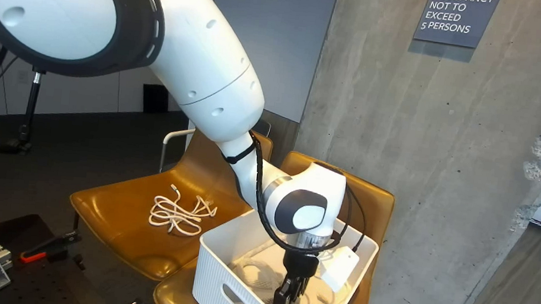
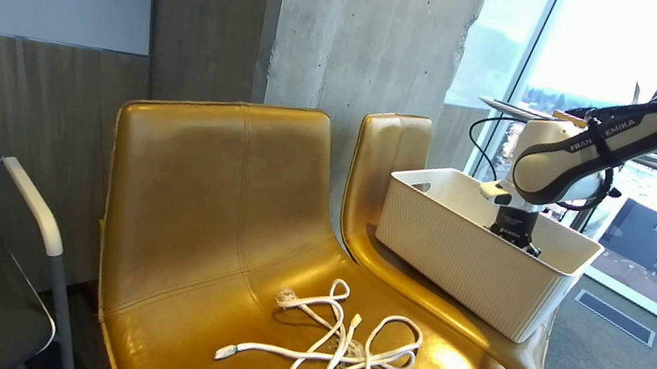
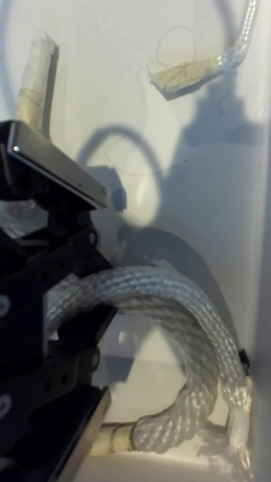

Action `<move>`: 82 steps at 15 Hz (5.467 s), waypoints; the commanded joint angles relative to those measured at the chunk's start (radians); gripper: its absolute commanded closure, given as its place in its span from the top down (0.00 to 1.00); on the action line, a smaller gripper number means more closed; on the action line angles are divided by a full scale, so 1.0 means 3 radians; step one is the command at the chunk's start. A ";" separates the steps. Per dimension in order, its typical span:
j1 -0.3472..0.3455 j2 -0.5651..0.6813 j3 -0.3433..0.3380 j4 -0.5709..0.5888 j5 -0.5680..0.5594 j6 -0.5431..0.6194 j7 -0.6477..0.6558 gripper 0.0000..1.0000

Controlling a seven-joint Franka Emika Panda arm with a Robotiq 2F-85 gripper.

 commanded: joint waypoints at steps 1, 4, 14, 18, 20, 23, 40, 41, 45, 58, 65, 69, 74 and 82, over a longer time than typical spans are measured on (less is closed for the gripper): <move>0.0071 -0.0098 0.0064 0.0153 -0.0013 -0.0120 0.0024 0.03; 0.0173 -0.0186 0.0075 0.0262 -0.0051 -0.0156 0.0018 0.04; 0.0384 -0.0539 0.0081 0.0408 -0.0157 -0.0188 -0.0041 0.04; 0.0546 -0.0801 0.0072 0.0200 -0.0261 -0.0102 0.0080 0.04; 0.0703 -0.0958 0.0079 0.0041 -0.0337 -0.0066 0.0224 0.04; 0.1001 -0.1227 0.0151 -0.0271 -0.0452 -0.0029 0.0529 0.04; 0.2111 -0.1775 0.0865 -0.1318 -0.1006 -0.0064 0.2440 0.04; 0.2114 -0.1720 0.0893 -0.1287 -0.0987 -0.0060 0.2450 0.04; 0.2128 -0.1591 0.0920 -0.1191 -0.1021 -0.0086 0.2503 0.04; 0.1773 -0.1288 0.0833 -0.0918 -0.0917 -0.0136 0.2410 0.69; 0.1264 -0.1348 0.0568 -0.0969 -0.0870 -0.0072 0.1962 1.00; 0.0796 -0.1471 0.0387 -0.1068 -0.0709 -0.0017 0.1536 1.00; 0.0297 -0.1318 0.0193 -0.0617 -0.0369 -0.0100 0.0861 1.00; -0.0146 -0.0355 0.0238 0.0524 0.0192 -0.0319 -0.0041 1.00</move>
